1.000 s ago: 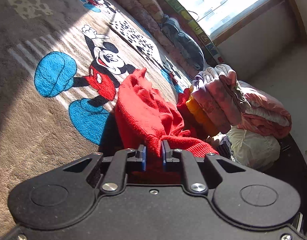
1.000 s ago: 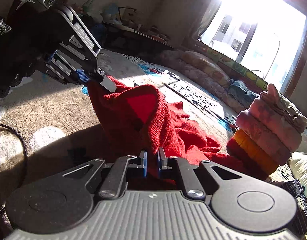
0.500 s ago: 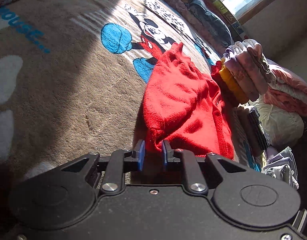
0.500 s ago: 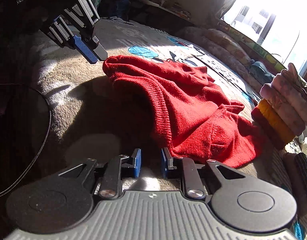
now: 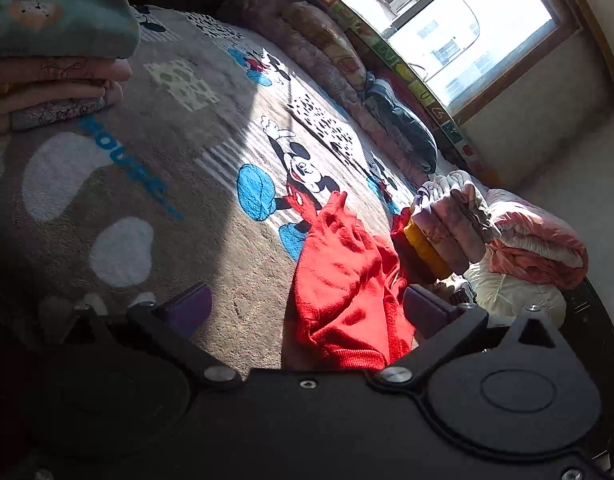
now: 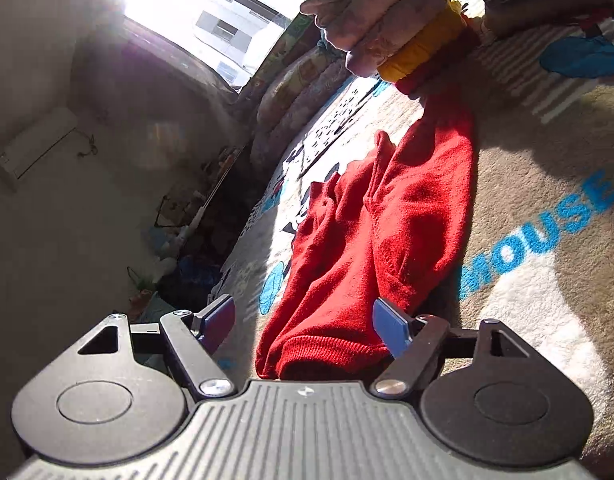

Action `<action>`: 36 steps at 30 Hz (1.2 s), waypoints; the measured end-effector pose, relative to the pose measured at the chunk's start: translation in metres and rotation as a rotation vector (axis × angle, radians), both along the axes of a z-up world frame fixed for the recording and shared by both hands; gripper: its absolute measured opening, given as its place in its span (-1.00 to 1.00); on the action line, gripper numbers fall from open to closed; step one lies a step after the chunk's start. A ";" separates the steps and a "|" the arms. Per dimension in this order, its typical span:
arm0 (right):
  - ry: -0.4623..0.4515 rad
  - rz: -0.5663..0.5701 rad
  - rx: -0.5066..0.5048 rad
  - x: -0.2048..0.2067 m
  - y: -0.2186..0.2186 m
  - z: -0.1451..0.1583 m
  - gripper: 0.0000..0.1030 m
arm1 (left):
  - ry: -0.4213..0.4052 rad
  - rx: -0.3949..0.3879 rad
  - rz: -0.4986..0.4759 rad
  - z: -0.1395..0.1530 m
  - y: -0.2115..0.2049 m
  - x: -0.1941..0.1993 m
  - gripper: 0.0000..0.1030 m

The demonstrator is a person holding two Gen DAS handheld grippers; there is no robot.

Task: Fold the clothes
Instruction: 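Lay the sweater flat on the blanket and open both grippers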

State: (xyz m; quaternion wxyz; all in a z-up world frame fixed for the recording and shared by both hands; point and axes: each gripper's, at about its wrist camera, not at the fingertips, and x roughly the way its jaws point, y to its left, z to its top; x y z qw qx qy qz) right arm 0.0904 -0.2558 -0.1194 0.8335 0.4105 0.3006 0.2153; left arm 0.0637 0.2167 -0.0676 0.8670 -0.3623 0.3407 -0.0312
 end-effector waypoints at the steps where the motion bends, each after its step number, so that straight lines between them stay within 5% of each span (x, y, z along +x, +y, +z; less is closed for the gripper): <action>1: 0.020 -0.010 -0.020 0.003 0.001 -0.010 0.47 | -0.007 -0.003 0.008 0.004 0.003 -0.003 0.99; 6: 0.119 -0.109 0.017 0.016 -0.004 -0.073 0.41 | 0.018 0.019 -0.056 -0.054 -0.026 0.030 0.81; 11: 0.025 -0.081 -0.005 0.028 -0.004 -0.074 0.48 | -0.035 0.069 -0.086 -0.076 -0.037 0.074 0.72; 12: -0.006 -0.105 -0.052 0.029 -0.004 -0.073 0.36 | -0.028 0.070 -0.102 -0.078 -0.038 0.087 0.72; 16: -0.062 -0.138 -0.158 0.038 0.003 -0.074 0.26 | -0.003 0.136 -0.155 -0.071 -0.044 0.138 0.59; 22: -0.102 -0.102 -0.238 0.051 0.013 -0.068 0.50 | -0.014 0.290 -0.275 -0.052 -0.069 0.210 0.40; 36: -0.172 -0.063 -0.301 0.056 0.025 -0.070 0.87 | -0.033 0.484 -0.393 -0.038 -0.117 0.339 -0.17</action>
